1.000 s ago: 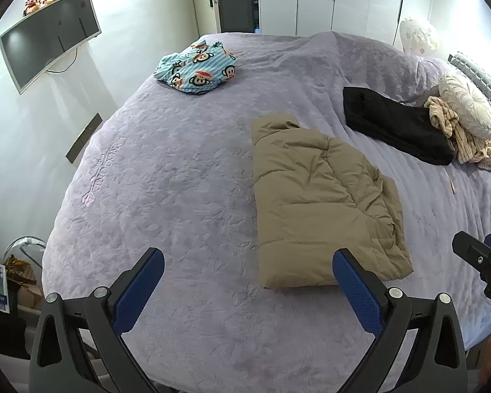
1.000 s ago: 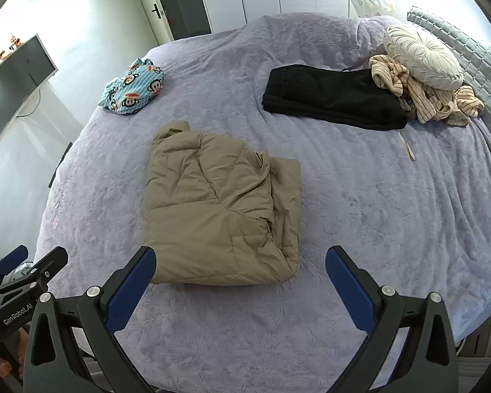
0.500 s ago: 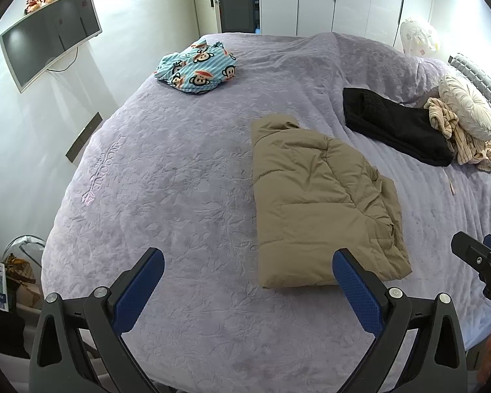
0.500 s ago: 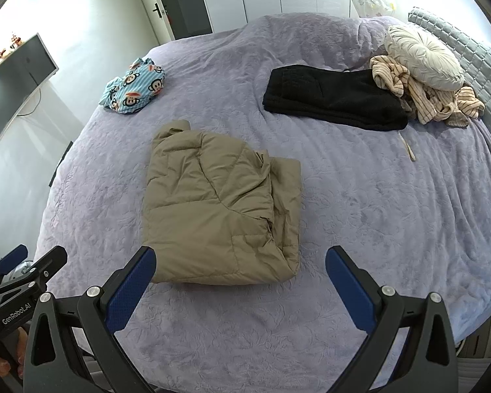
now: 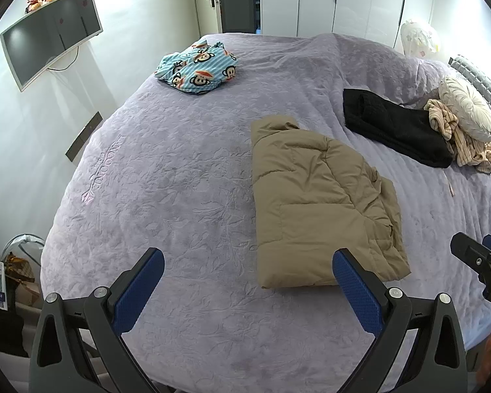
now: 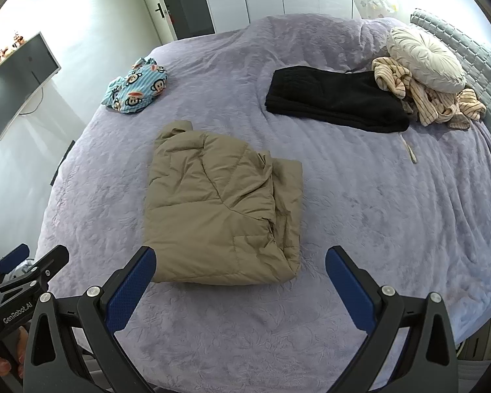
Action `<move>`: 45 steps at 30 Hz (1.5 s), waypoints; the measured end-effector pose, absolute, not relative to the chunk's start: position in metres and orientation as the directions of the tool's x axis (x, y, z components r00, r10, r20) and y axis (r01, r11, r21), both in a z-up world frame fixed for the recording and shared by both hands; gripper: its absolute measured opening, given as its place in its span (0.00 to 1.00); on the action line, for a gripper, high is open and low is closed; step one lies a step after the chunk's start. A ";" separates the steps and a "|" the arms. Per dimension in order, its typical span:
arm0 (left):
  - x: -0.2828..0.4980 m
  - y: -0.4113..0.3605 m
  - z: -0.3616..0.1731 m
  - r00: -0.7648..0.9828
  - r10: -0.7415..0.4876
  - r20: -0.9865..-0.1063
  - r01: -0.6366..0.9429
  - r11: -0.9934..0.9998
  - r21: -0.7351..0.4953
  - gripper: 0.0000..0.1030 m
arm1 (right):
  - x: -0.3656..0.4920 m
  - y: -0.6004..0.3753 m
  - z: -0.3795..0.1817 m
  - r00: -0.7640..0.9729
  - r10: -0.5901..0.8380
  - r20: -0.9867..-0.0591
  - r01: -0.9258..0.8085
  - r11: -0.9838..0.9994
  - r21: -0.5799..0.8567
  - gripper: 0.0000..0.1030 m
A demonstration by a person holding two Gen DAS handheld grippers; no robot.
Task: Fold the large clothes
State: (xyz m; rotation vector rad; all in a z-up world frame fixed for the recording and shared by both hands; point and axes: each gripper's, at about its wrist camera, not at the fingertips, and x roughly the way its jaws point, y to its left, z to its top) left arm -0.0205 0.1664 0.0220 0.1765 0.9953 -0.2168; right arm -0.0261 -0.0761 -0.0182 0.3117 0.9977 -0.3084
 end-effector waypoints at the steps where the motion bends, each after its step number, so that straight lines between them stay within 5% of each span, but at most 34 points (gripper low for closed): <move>1: -0.020 0.166 0.022 0.526 -0.100 -0.845 0.260 0.965 0.048 1.00 | -0.026 -0.076 -0.018 0.506 -0.111 -0.855 0.392 0.913 0.114 1.00; 45: -0.023 0.167 0.026 0.530 -0.098 -0.842 0.244 0.969 0.041 1.00 | -0.023 -0.074 -0.016 0.508 -0.106 -0.855 0.384 0.916 0.114 1.00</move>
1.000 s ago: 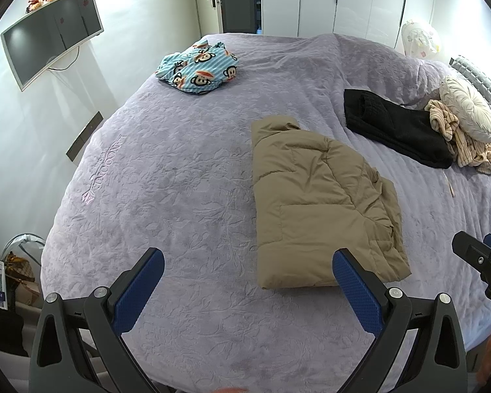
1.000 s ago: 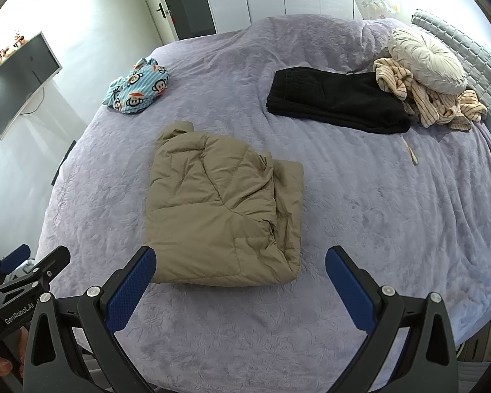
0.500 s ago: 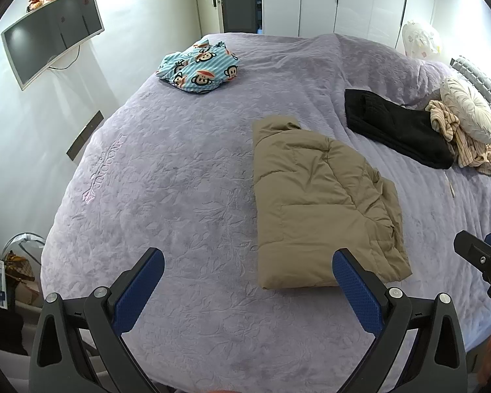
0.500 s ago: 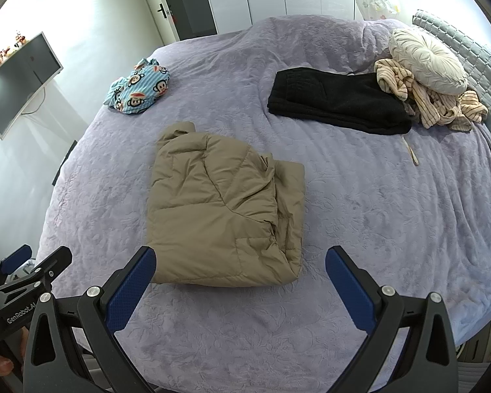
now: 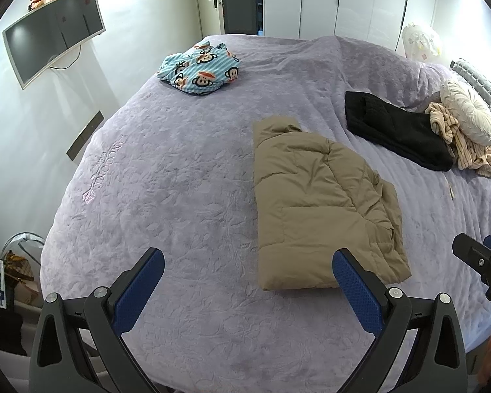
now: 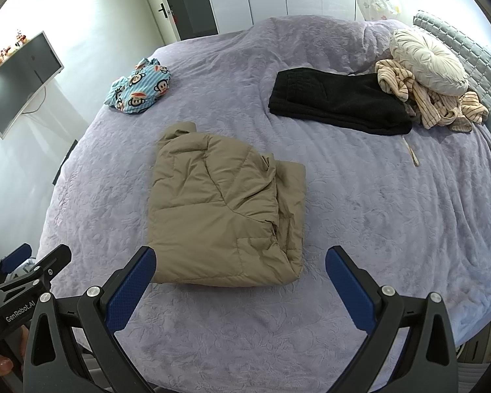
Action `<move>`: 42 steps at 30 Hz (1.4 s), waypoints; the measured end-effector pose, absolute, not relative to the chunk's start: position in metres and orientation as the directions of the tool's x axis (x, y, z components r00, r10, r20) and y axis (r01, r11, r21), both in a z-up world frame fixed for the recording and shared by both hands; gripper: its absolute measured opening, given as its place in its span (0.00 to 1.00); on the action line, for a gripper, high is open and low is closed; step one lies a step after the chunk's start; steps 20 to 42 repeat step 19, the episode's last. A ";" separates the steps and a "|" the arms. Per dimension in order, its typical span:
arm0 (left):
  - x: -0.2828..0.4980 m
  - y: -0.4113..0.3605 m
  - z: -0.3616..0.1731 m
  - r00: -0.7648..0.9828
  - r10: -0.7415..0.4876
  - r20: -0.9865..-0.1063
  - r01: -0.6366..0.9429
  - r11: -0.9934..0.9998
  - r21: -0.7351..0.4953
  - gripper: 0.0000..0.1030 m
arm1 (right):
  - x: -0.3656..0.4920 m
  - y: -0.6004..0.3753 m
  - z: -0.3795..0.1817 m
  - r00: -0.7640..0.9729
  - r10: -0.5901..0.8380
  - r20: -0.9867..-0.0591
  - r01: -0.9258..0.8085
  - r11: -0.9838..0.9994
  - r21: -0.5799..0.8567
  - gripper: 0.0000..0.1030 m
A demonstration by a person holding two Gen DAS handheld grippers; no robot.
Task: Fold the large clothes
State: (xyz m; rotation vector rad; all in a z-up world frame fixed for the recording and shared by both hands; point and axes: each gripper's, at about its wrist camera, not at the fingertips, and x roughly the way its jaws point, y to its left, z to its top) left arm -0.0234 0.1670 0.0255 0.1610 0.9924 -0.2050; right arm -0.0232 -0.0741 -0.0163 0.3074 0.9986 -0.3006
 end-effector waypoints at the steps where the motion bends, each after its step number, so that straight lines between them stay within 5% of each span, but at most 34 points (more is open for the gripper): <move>1: -0.023 0.167 0.026 0.530 -0.098 -0.842 0.244 0.969 0.041 1.00 | -0.023 -0.074 -0.016 0.508 -0.105 -0.855 0.384 0.916 0.115 1.00; 42: -0.027 0.162 0.029 0.551 -0.101 -0.828 0.237 0.971 0.039 1.00 | -0.021 -0.072 -0.015 0.505 -0.107 -0.856 0.386 0.916 0.113 1.00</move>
